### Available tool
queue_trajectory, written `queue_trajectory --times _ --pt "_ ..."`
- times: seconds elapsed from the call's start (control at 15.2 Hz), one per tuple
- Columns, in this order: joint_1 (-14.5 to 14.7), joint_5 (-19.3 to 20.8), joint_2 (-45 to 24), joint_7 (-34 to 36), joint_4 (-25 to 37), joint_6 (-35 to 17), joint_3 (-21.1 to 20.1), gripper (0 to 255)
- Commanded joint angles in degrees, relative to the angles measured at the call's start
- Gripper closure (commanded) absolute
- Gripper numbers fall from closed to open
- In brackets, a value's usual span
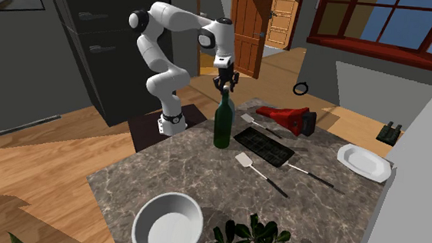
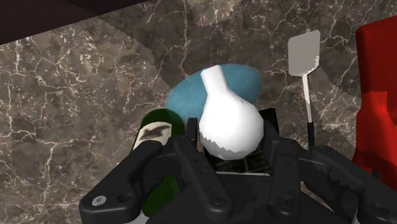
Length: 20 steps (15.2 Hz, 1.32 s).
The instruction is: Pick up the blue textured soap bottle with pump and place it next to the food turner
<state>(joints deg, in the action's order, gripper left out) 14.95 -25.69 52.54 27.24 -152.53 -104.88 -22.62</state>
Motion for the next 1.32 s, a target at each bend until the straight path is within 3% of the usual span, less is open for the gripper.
queue_trajectory --times 0.0,0.46,0.53,0.86,1.12,1.25 --pt "0.13 -0.35 0.04 -0.29 -1.16 -1.14 -0.26 255" --pt "0.13 -0.35 0.04 -0.29 -1.16 -1.14 -0.26 255" --pt "0.13 -0.35 0.04 -0.29 -1.16 -1.14 -0.26 0" --pt "0.13 -0.35 0.03 -0.29 -1.16 -1.14 -0.26 0" --pt "-0.90 2.37 0.64 0.16 5.32 6.08 2.69 0" --pt "-0.89 2.37 0.65 0.17 5.31 6.08 2.69 0"
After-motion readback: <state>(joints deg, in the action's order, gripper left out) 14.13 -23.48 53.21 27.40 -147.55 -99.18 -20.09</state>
